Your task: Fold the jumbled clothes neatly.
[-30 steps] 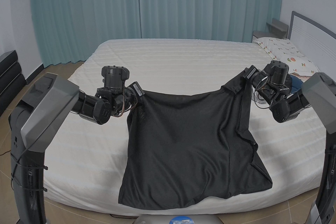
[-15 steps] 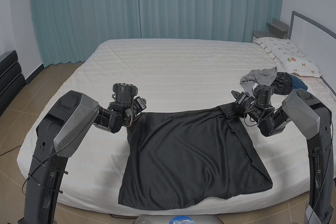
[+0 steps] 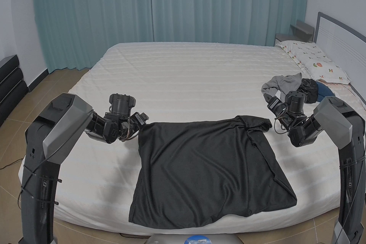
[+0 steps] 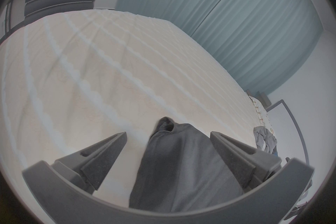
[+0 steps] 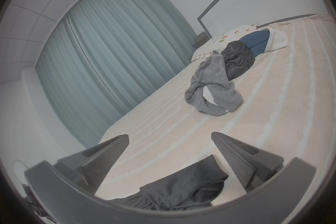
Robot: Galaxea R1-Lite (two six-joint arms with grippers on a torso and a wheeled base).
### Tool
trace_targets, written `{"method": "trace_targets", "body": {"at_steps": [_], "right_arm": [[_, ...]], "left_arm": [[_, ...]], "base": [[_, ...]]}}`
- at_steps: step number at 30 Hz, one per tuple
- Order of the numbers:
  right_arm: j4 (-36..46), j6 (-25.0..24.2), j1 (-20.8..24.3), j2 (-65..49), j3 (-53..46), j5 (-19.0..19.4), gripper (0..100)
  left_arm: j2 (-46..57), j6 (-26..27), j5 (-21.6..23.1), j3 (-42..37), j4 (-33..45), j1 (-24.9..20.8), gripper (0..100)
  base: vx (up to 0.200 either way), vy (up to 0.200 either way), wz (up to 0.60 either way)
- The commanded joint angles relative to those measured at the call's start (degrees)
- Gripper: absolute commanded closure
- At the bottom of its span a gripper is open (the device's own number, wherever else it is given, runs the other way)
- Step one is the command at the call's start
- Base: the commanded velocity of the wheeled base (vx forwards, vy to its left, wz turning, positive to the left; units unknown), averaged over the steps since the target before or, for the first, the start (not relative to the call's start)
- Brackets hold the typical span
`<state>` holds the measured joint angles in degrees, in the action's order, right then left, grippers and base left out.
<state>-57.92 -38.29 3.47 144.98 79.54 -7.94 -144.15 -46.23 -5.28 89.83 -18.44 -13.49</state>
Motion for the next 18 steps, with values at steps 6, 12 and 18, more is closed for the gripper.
{"method": "trace_targets", "body": {"at_steps": [6, 12, 18], "right_arm": [[-1.06, -7.15, -0.13, -11.04, -18.99, 5.30, 0], [-5.89, -10.58, 2.06, -13.59, -29.62, 5.74, 0], [-9.49, -10.40, 3.91, -13.32, -33.49, 6.35, 0]], "left_arm": [[15.83, -6.51, 4.05, -19.78, -1.24, 0.49, 0], [22.78, -13.28, 6.60, -35.52, -9.94, -1.27, 0], [23.83, -16.18, 6.07, -45.36, -23.83, -3.20, 0]], "base": [[0.000, 0.000, 0.00], [0.000, 0.000, 0.00], [0.000, 0.000, 0.00]]}}
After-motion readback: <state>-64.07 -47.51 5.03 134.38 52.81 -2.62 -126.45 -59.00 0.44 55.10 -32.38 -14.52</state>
